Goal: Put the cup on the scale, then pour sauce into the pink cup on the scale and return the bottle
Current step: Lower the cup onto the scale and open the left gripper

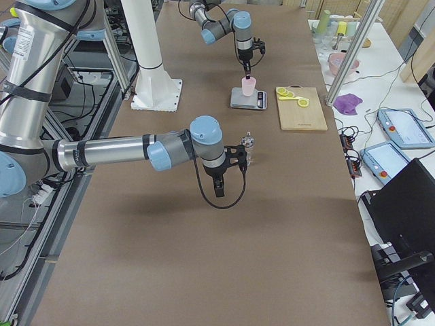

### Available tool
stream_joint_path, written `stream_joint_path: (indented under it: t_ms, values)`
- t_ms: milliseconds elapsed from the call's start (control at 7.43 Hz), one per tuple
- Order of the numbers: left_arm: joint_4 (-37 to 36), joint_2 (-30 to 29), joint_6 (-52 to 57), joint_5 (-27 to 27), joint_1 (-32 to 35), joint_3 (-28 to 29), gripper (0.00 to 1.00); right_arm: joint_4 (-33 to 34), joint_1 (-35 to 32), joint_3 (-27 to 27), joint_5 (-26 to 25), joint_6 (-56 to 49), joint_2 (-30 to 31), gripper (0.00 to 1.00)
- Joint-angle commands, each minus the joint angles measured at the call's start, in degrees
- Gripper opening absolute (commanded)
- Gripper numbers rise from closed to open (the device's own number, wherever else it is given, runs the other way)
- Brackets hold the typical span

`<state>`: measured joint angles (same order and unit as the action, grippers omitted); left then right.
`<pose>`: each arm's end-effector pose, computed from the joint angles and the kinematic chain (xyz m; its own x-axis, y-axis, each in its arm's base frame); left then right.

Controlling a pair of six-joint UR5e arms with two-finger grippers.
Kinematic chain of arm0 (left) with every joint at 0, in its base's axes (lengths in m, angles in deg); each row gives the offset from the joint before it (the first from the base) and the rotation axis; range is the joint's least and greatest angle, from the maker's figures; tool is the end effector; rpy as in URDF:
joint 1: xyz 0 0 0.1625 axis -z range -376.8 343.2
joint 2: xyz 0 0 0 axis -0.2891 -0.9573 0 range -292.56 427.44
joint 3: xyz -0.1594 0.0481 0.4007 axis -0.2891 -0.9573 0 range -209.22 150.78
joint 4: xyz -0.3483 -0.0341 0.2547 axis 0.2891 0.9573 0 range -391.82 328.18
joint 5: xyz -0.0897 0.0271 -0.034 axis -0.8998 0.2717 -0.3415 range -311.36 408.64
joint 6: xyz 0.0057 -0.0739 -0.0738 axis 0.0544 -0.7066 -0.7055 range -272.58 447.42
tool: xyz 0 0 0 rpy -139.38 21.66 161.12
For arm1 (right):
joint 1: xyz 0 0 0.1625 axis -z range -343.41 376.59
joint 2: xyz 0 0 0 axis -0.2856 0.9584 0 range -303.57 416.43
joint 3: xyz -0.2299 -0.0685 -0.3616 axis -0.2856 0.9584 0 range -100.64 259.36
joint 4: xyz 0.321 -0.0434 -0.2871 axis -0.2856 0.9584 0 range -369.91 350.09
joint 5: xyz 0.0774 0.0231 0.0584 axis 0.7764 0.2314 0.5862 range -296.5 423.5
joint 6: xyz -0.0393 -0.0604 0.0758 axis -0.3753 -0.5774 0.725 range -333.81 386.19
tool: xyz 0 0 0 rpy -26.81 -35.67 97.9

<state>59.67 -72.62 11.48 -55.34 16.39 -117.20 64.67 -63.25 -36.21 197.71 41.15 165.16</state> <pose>0.5684 -0.5010 0.1250 0.6187 -0.1231 -0.7760 0.2342 0.9716 0.0326 -0.0095 -0.3947 0.5560 0.6787 -0.1383 0.7213 -0.0125 0.9798 0.1996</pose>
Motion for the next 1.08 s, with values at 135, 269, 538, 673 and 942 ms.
stream_joint_path:
  t_ms: [135, 269, 538, 673, 942]
  values:
    - [0.2, 0.0, 0.3, 0.2, -0.7, -0.1, 0.00, 0.0, 0.0, 0.0, 0.1, -0.1, 0.0, 0.99]
    - [0.3, 0.0, 0.3, 0.2, -0.7, -0.2, 0.00, 0.0, 0.0, 0.0, 0.0, -0.1, 0.0, 0.99]
    - [3.1, 1.3, 2.9, 2.9, -1.2, -0.5, 0.98, -0.1, 0.0, 0.0, 0.1, -0.1, 0.0, 0.99]
    - [3.3, 1.4, 3.0, 3.3, -1.3, -0.7, 0.98, -0.1, 0.0, 0.0, 0.1, -0.1, 0.0, 0.99]
    - [2.5, 1.5, 3.7, 2.1, -1.0, -4.7, 0.98, -0.1, 0.0, 0.0, 0.1, -0.1, 0.0, 1.00]
